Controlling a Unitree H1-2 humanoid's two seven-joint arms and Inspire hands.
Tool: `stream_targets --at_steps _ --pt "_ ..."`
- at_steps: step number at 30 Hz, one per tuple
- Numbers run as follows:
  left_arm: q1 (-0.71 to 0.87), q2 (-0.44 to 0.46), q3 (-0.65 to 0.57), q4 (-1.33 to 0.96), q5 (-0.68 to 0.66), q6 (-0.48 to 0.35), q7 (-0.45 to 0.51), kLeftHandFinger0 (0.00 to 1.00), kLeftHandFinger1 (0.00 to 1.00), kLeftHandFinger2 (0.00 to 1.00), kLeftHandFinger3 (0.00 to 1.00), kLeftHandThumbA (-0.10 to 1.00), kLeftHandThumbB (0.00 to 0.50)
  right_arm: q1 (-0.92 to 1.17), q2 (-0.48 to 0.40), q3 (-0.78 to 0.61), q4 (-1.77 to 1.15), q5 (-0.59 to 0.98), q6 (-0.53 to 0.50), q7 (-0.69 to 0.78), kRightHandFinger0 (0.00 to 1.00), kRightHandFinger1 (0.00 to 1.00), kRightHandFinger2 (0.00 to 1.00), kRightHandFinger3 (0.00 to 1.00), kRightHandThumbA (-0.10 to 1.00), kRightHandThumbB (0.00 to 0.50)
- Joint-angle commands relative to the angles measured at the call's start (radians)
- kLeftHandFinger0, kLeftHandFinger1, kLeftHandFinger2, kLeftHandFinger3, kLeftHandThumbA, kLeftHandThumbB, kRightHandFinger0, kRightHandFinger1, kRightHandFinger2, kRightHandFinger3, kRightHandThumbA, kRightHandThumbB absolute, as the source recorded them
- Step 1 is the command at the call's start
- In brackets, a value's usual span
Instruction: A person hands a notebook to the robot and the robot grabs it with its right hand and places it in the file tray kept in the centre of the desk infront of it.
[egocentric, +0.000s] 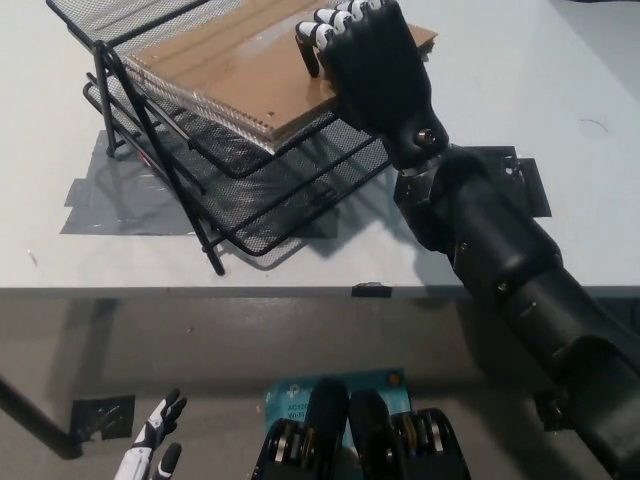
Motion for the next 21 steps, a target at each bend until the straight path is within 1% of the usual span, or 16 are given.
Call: stream_targets --at_steps 1,2,3,5,7,8,9,11,12,14,16,17,18,19,20,21 --pt "0.002 0.002 0.003 -0.031 -0.002 -0.037 0.009 1.00 1.00 1.00 1.00 1.00 0.327 -0.128 0.026 0.020 0.096 0.014 0.006 -0.137 0.00 0.00 0.13 0.07 0.99 0.000" --pt "0.002 0.003 0.002 -0.032 0.000 -0.037 0.011 1.00 1.00 1.00 1.00 1.00 0.326 -0.134 0.028 0.024 0.110 0.017 0.005 -0.141 0.00 0.00 0.13 0.07 0.99 0.000" --pt "0.002 0.004 0.003 -0.033 0.001 -0.037 0.011 1.00 1.00 1.00 1.00 1.00 0.327 -0.144 0.031 0.030 0.135 0.023 0.000 -0.148 0.00 0.00 0.17 0.09 0.99 0.000" --pt "-0.001 0.003 0.005 -0.035 -0.007 -0.037 0.004 1.00 1.00 1.00 1.00 1.00 0.337 -0.163 0.034 0.037 0.168 0.028 0.007 -0.162 0.00 0.00 0.21 0.12 0.98 0.000" --pt "-0.003 0.002 0.005 -0.035 -0.011 -0.036 0.002 1.00 1.00 1.00 1.00 1.00 0.337 -0.175 0.037 0.040 0.186 0.033 0.016 -0.169 0.00 0.00 0.22 0.19 0.98 0.000" --pt "-0.004 0.002 0.005 -0.034 -0.011 -0.037 0.003 1.00 1.00 1.00 1.00 1.00 0.338 -0.179 0.039 0.041 0.192 0.036 0.014 -0.172 0.00 0.00 0.22 0.20 0.95 0.000" --pt "-0.004 0.004 0.004 -0.033 -0.012 -0.037 0.002 1.00 1.00 1.00 1.00 1.00 0.338 -0.186 0.044 0.039 0.204 0.046 0.001 -0.177 0.00 0.00 0.24 0.25 0.90 0.000" --pt "-0.005 0.005 0.003 -0.032 -0.008 -0.037 0.005 1.00 1.00 1.00 1.00 1.00 0.337 -0.190 0.048 0.041 0.215 0.051 -0.002 -0.184 0.00 0.00 0.27 0.31 0.95 0.000" --pt "-0.004 0.003 0.005 -0.033 -0.004 -0.037 0.004 1.00 1.00 1.00 1.00 1.00 0.340 -0.197 0.054 0.045 0.227 0.052 -0.011 -0.193 0.00 0.00 0.28 0.34 0.91 0.000" --pt "-0.004 0.002 0.006 -0.035 -0.002 -0.033 0.004 1.00 1.00 1.00 1.00 1.00 0.347 -0.201 0.058 0.049 0.234 0.052 -0.014 -0.199 0.00 0.00 0.28 0.34 0.91 0.000" --pt "-0.001 0.000 0.007 -0.041 -0.004 -0.026 0.003 1.00 1.00 1.00 1.00 1.00 0.340 -0.207 0.064 0.056 0.240 0.048 -0.007 -0.210 0.00 0.00 0.28 0.34 0.88 0.000" --pt "-0.002 0.000 0.006 -0.040 -0.003 -0.029 0.003 1.00 1.00 1.00 1.00 1.00 0.339 -0.211 0.067 0.058 0.243 0.047 -0.006 -0.215 0.00 0.00 0.26 0.33 0.86 0.000" --pt "-0.003 0.000 0.005 -0.040 0.001 -0.032 0.003 1.00 1.00 1.00 1.00 1.00 0.337 -0.217 0.073 0.060 0.247 0.050 -0.003 -0.220 0.00 0.00 0.24 0.33 0.87 0.000" --pt "-0.003 0.001 0.005 -0.041 0.007 -0.031 0.005 1.00 1.00 1.00 1.00 1.00 0.337 -0.221 0.078 0.059 0.247 0.054 -0.003 -0.217 0.00 0.00 0.24 0.36 0.87 0.000" --pt "-0.004 0.001 0.005 -0.042 0.008 -0.032 0.006 1.00 1.00 1.00 1.00 1.00 0.333 -0.223 0.080 0.057 0.242 0.058 -0.002 -0.206 0.00 0.00 0.23 0.35 0.87 0.000" --pt "-0.006 0.002 0.004 -0.038 0.003 -0.036 0.005 1.00 1.00 1.00 1.00 1.00 0.333 -0.227 0.084 0.052 0.233 0.069 -0.001 -0.186 0.00 0.00 0.23 0.36 0.87 0.000"
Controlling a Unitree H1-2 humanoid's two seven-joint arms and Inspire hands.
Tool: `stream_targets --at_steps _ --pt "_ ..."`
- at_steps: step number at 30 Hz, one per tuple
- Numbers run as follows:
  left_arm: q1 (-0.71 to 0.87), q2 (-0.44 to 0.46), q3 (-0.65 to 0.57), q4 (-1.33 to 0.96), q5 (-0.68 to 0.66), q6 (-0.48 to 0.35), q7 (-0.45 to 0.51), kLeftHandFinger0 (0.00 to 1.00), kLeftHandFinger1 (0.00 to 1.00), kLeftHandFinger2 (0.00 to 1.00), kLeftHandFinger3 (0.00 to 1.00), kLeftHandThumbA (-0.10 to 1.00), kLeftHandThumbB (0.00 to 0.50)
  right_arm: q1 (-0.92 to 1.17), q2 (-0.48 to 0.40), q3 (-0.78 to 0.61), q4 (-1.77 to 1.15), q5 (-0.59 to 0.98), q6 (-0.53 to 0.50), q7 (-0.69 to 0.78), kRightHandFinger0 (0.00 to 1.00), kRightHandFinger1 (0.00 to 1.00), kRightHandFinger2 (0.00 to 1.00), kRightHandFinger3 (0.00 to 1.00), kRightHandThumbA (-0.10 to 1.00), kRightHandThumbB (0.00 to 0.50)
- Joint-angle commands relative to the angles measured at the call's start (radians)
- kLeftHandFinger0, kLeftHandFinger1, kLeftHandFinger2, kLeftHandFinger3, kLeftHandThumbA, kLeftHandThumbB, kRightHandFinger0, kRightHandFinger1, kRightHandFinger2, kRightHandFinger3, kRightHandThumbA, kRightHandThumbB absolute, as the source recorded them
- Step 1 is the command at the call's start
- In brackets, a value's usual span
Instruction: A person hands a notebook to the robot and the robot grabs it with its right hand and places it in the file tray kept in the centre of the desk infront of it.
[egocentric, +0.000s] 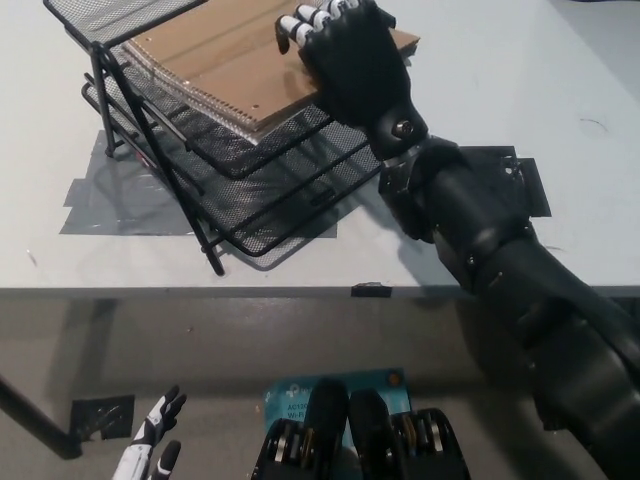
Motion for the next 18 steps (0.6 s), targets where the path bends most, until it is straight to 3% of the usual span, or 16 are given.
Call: stream_targets --at_steps 1,2,3,4,6,8,12,15,18 --pt "-0.002 0.003 0.001 -0.031 0.003 -0.037 0.006 1.00 1.00 1.00 1.00 1.00 0.334 -0.117 0.030 -0.009 -0.031 0.058 0.006 -0.047 0.00 0.00 0.23 0.38 0.86 0.000" --pt "-0.002 0.003 0.001 -0.031 0.003 -0.037 0.006 1.00 1.00 1.00 1.00 1.00 0.334 -0.117 0.030 -0.009 -0.031 0.058 0.006 -0.047 0.00 0.00 0.23 0.38 0.86 0.000" --pt "-0.003 0.003 0.002 -0.033 0.008 -0.036 0.006 1.00 1.00 1.00 1.00 1.00 0.333 -0.123 0.039 -0.023 -0.043 0.076 0.023 -0.029 0.00 0.00 0.17 0.33 0.96 0.000" --pt "-0.004 0.002 0.002 -0.034 0.010 -0.035 0.005 1.00 1.00 1.00 1.00 1.00 0.334 -0.124 0.043 -0.032 -0.048 0.087 0.026 -0.020 0.00 0.00 0.16 0.28 0.99 0.000" --pt "-0.003 -0.001 0.001 -0.040 0.011 -0.026 0.004 1.00 1.00 1.00 1.00 1.00 0.342 -0.121 0.067 -0.092 -0.065 0.159 0.026 0.011 0.00 0.00 0.12 0.09 1.00 0.000" --pt "-0.005 -0.003 0.000 -0.045 0.021 -0.021 0.007 1.00 1.00 1.00 1.00 1.00 0.334 -0.117 0.102 -0.186 -0.088 0.276 0.007 0.072 0.00 0.00 0.13 0.03 1.00 0.000" --pt "-0.006 -0.001 0.003 -0.047 0.024 -0.021 0.008 1.00 1.00 1.00 1.00 1.00 0.338 -0.117 0.127 -0.241 -0.100 0.306 0.010 0.108 0.00 0.00 0.09 0.05 1.00 0.000" --pt "-0.010 -0.001 0.002 -0.039 0.015 -0.022 0.004 1.00 1.00 1.00 1.00 1.00 0.357 -0.115 0.121 -0.215 -0.082 0.261 0.013 0.101 0.04 0.00 0.06 0.06 1.00 0.000" --pt "-0.011 -0.004 0.000 -0.042 0.000 -0.007 -0.005 1.00 1.00 1.00 1.00 1.00 0.366 -0.118 0.106 -0.166 -0.053 0.209 0.025 0.107 0.00 0.00 0.08 0.09 1.00 0.000"
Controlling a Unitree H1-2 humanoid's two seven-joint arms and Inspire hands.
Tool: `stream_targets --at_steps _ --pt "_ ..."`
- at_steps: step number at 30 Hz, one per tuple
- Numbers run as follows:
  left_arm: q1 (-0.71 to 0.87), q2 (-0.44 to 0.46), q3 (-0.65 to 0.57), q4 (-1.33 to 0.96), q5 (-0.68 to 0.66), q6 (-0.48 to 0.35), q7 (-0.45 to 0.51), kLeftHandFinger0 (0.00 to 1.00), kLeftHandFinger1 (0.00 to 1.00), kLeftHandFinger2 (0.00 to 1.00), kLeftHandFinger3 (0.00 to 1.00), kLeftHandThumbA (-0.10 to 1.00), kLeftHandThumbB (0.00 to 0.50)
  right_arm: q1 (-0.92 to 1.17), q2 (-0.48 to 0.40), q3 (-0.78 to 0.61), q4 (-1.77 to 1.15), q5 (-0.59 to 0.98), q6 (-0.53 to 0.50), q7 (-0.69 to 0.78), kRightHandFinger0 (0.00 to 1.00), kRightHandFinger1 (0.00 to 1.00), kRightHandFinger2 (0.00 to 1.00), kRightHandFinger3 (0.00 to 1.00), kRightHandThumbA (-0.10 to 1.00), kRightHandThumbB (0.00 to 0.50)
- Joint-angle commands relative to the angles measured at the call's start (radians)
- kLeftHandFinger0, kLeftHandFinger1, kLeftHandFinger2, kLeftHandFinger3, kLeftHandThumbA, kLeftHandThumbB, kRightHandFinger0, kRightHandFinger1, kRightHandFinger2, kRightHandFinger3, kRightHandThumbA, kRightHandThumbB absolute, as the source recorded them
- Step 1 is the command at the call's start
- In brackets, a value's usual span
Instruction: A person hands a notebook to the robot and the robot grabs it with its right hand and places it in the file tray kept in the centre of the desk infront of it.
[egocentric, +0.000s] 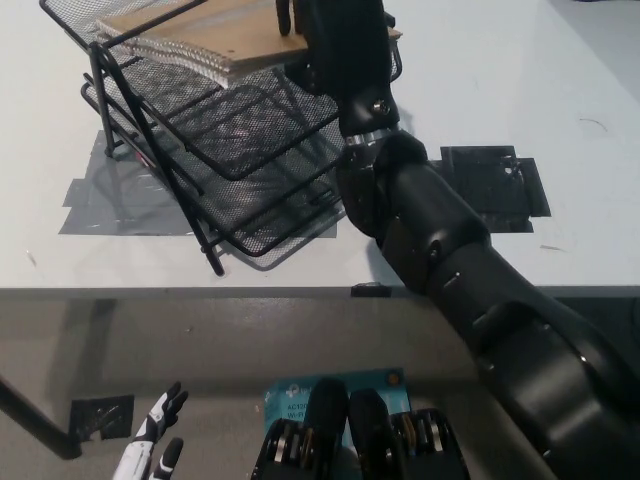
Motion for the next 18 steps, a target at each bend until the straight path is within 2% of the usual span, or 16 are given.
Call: stream_targets --at_steps 1,2,3,4,5,6,7,8,9,10,11,13,15,16,18 --pt "-0.005 -0.003 0.001 -0.040 -0.012 -0.007 -0.005 1.00 1.00 1.00 1.00 1.00 0.375 -0.099 -0.010 0.052 -0.022 0.009 0.012 0.053 0.00 0.00 0.14 0.14 1.00 0.000" --pt "-0.006 -0.002 0.001 -0.038 -0.012 -0.009 -0.005 1.00 1.00 1.00 1.00 1.00 0.374 -0.096 -0.016 0.059 -0.027 0.012 0.012 0.091 0.00 0.00 0.22 0.17 1.00 0.000" --pt "-0.008 -0.001 0.000 -0.038 -0.013 -0.007 -0.008 1.00 1.00 1.00 1.00 1.00 0.375 -0.082 -0.030 0.066 -0.059 0.029 0.025 0.213 0.00 0.08 0.35 0.24 1.00 0.041" --pt "-0.009 0.000 0.000 -0.039 -0.013 -0.005 -0.008 1.00 1.00 1.00 1.00 1.00 0.375 -0.070 -0.038 0.068 -0.086 0.042 0.039 0.284 0.03 0.18 0.46 0.33 0.88 0.094" --pt "-0.010 0.001 -0.001 -0.039 -0.014 -0.004 -0.010 1.00 1.00 1.00 1.00 1.00 0.372 -0.053 -0.052 0.071 -0.132 0.063 0.055 0.385 0.23 0.41 0.66 0.52 0.74 0.162" --pt "-0.010 0.002 -0.001 -0.039 -0.015 -0.003 -0.011 1.00 1.00 1.00 1.00 1.00 0.372 -0.041 -0.061 0.072 -0.165 0.076 0.065 0.451 0.27 0.42 0.65 0.58 0.68 0.196" --pt "-0.012 0.003 0.000 -0.040 -0.014 -0.004 -0.011 1.00 1.00 1.00 1.00 1.00 0.365 -0.024 -0.077 0.073 -0.221 0.102 0.085 0.564 0.54 0.72 0.87 0.80 0.60 0.263" --pt "-0.014 0.004 0.000 -0.039 -0.013 -0.008 -0.010 1.00 1.00 1.00 1.00 1.00 0.359 -0.008 -0.099 0.081 -0.294 0.134 0.120 0.718 0.96 1.00 1.00 1.00 0.65 0.333" --pt "-0.016 0.007 0.001 -0.039 -0.008 -0.013 -0.008 1.00 1.00 1.00 1.00 1.00 0.356 0.015 -0.134 0.092 -0.414 0.190 0.189 0.948 1.00 1.00 1.00 1.00 0.64 0.388" --pt "-0.016 0.008 0.001 -0.038 -0.006 -0.013 -0.008 1.00 1.00 1.00 1.00 1.00 0.355 0.027 -0.158 0.105 -0.489 0.209 0.236 1.060 1.00 1.00 1.00 1.00 0.66 0.473" --pt "-0.018 0.009 0.001 -0.037 -0.005 -0.013 -0.008 1.00 1.00 1.00 1.00 1.00 0.356 0.036 -0.185 0.122 -0.566 0.215 0.288 1.166 1.00 1.00 1.00 1.00 0.68 0.499" --pt "-0.021 0.012 0.000 -0.035 -0.003 -0.014 -0.010 1.00 1.00 1.00 1.00 1.00 0.348 0.050 -0.244 0.152 -0.708 0.240 0.369 1.338 1.00 1.00 1.00 1.00 0.69 0.500" --pt "-0.021 0.012 -0.001 -0.036 -0.002 -0.014 -0.011 1.00 1.00 1.00 1.00 1.00 0.348 0.054 -0.262 0.158 -0.750 0.249 0.391 1.385 1.00 1.00 1.00 1.00 0.69 0.500" --pt "-0.022 0.014 -0.001 -0.036 -0.005 -0.015 -0.013 1.00 1.00 1.00 1.00 1.00 0.344 0.053 -0.307 0.165 -0.833 0.295 0.433 1.472 1.00 1.00 1.00 1.00 0.69 0.500" --pt "-0.029 0.017 -0.001 -0.029 -0.010 -0.020 -0.015 1.00 1.00 1.00 1.00 1.00 0.346 0.044 -0.365 0.166 -0.931 0.357 0.485 1.554 1.00 1.00 1.00 1.00 0.63 0.500"
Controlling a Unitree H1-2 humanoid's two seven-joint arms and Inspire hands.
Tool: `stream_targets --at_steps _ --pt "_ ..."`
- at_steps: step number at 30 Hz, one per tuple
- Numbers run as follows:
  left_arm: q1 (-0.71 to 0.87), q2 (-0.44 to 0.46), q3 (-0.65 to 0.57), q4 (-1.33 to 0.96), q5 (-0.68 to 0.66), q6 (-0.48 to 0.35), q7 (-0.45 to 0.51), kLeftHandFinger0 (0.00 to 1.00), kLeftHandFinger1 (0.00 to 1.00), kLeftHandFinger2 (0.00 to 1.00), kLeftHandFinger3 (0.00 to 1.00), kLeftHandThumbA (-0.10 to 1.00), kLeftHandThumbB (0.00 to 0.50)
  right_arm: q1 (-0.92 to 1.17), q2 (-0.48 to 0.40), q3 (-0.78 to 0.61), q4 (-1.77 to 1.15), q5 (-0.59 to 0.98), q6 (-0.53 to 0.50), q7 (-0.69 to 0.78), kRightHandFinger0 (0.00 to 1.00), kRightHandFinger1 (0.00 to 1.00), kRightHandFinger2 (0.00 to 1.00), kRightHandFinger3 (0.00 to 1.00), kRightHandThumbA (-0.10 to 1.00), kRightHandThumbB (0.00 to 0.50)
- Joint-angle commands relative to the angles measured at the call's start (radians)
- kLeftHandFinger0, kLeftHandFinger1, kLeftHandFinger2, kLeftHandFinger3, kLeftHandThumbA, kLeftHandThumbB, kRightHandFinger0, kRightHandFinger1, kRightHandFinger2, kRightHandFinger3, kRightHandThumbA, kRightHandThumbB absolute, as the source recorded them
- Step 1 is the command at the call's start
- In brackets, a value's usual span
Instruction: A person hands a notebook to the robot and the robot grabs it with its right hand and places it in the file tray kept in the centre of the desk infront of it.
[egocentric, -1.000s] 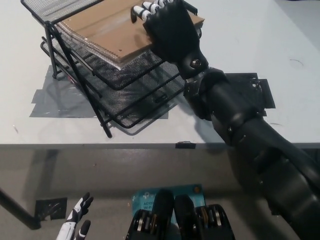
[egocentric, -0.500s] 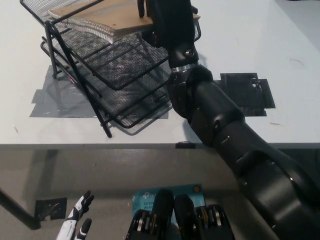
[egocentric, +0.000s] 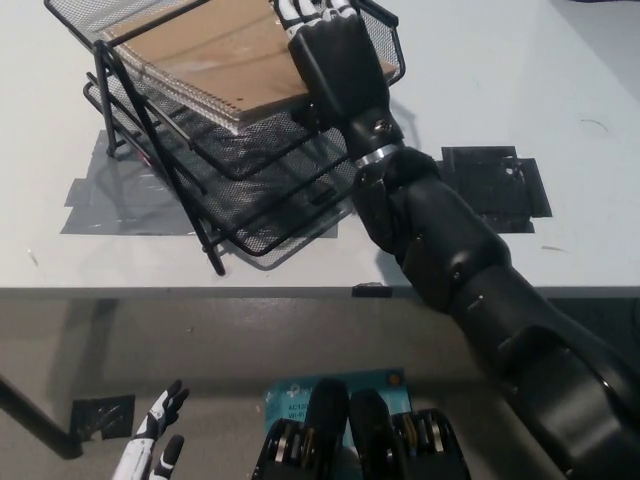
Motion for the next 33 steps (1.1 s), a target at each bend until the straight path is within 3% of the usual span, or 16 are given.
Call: stream_targets --at_steps 1,5,9,15,21,23,25,29,33 --pt "-0.024 0.018 0.000 -0.033 -0.011 -0.028 -0.015 1.00 1.00 1.00 1.00 1.00 0.344 -0.063 -0.329 0.110 -0.818 0.382 0.456 1.260 1.00 1.00 1.00 1.00 0.62 0.500" --pt "-0.036 0.019 0.000 -0.020 -0.012 -0.034 -0.015 1.00 1.00 1.00 1.00 1.00 0.349 -0.097 -0.453 0.110 -1.013 0.470 0.567 1.374 1.00 1.00 1.00 1.00 0.63 0.500" --pt "-0.054 0.026 -0.005 -0.014 -0.006 -0.042 -0.010 1.00 1.00 0.98 1.00 1.00 0.305 -0.155 -0.561 0.091 -1.140 0.559 0.641 1.459 1.00 1.00 1.00 1.00 0.67 0.500" --pt "-0.074 0.025 0.001 -0.009 0.002 -0.041 -0.006 1.00 1.00 0.96 1.00 1.00 0.325 -0.258 -0.694 -0.013 -1.233 0.667 0.650 1.619 1.00 1.00 1.00 1.00 0.60 0.500" --pt "-0.085 0.025 0.008 -0.015 0.004 -0.026 -0.006 1.00 0.98 0.95 1.00 1.00 0.326 -0.334 -0.792 -0.052 -1.270 0.779 0.650 1.703 1.00 1.00 1.00 1.00 0.68 0.500" --pt "-0.093 0.027 0.009 -0.013 0.002 -0.027 -0.007 1.00 0.99 0.95 1.00 1.00 0.319 -0.353 -0.828 -0.044 -1.272 0.843 0.650 1.713 1.00 1.00 1.00 1.00 0.79 0.500" --pt "-0.096 0.028 0.009 -0.010 0.001 -0.029 -0.007 1.00 0.99 0.95 1.00 1.00 0.317 -0.361 -0.855 -0.036 -1.282 0.879 0.650 1.721 1.00 1.00 1.00 1.00 0.79 0.500" --pt "-0.096 0.027 0.008 -0.013 -0.003 -0.022 -0.010 1.00 0.99 0.96 1.00 1.00 0.317 -0.359 -0.889 -0.026 -1.307 0.909 0.650 1.748 1.00 1.00 1.00 1.00 0.75 0.500" --pt "-0.099 0.027 0.008 -0.019 -0.005 -0.013 -0.013 1.00 0.99 0.96 1.00 1.00 0.316 -0.348 -0.900 -0.032 -1.317 0.899 0.650 1.770 1.00 1.00 1.00 1.00 0.63 0.500"
